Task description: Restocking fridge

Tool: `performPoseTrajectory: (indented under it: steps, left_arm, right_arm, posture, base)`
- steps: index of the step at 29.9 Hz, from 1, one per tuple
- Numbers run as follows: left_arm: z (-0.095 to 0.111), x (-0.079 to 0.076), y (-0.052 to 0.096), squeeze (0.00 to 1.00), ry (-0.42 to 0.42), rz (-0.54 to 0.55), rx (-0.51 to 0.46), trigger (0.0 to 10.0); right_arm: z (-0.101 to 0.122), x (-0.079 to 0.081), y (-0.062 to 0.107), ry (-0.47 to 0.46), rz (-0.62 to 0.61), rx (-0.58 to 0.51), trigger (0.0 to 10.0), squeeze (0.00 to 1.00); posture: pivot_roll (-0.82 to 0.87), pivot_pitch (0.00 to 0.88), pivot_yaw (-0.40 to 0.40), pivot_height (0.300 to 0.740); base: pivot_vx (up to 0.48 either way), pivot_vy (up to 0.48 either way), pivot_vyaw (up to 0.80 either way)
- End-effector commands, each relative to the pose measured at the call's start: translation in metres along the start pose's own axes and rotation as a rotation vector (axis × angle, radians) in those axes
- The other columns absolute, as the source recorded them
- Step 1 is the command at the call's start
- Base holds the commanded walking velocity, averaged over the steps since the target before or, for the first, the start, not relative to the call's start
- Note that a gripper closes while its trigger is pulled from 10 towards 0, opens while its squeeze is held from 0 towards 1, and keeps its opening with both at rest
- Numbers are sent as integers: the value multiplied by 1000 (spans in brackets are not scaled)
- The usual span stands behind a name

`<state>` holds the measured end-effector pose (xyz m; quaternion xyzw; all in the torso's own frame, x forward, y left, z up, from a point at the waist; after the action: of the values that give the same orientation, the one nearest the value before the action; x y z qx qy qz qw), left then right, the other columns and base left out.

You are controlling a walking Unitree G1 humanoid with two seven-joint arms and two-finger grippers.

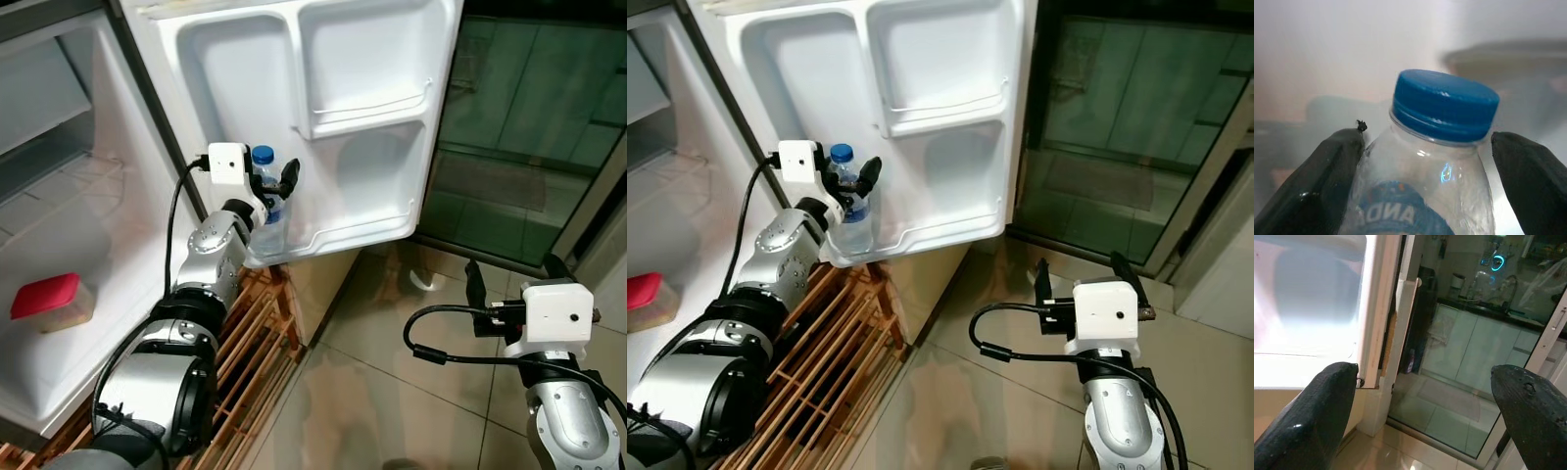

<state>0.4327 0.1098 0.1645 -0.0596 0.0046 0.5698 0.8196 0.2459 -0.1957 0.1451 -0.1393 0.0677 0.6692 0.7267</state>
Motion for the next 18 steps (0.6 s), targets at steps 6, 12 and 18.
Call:
performPoseTrajectory:
  steps: [6,12,18]
  left_arm:
    - [86,21,-1,1000,-220,-69,-181,10000]
    - [111,21,16,1000,-265,-106,-255,10000]
    - [122,25,43,1000,-340,-135,-240,10000]
  right_arm:
    - [1,1,-3,-4,2,-9,10000,0]
    - [0,-1,-4,1,3,-9,10000,0]
    - [-2,3,-8,-2,24,-12,10000,0]
  posture:
    - [-272,0,119,740]
    - [-258,0,116,740]
    - [-201,0,101,740]
  base:
    - [0,0,0]
    - [0,0,0]
    - [0,0,0]
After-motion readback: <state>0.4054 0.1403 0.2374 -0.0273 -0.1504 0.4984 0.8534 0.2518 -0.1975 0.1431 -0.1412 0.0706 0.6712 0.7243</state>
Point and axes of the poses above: a point about 5 cm out from each wrist's last joint towards the gripper, its own y axis pointing back from the gripper into the wrist, its own z axis along the axis of the wrist's last joint, x = y × z, the point moved 5 cm from there along -y, pointing out of the wrist towards the gripper
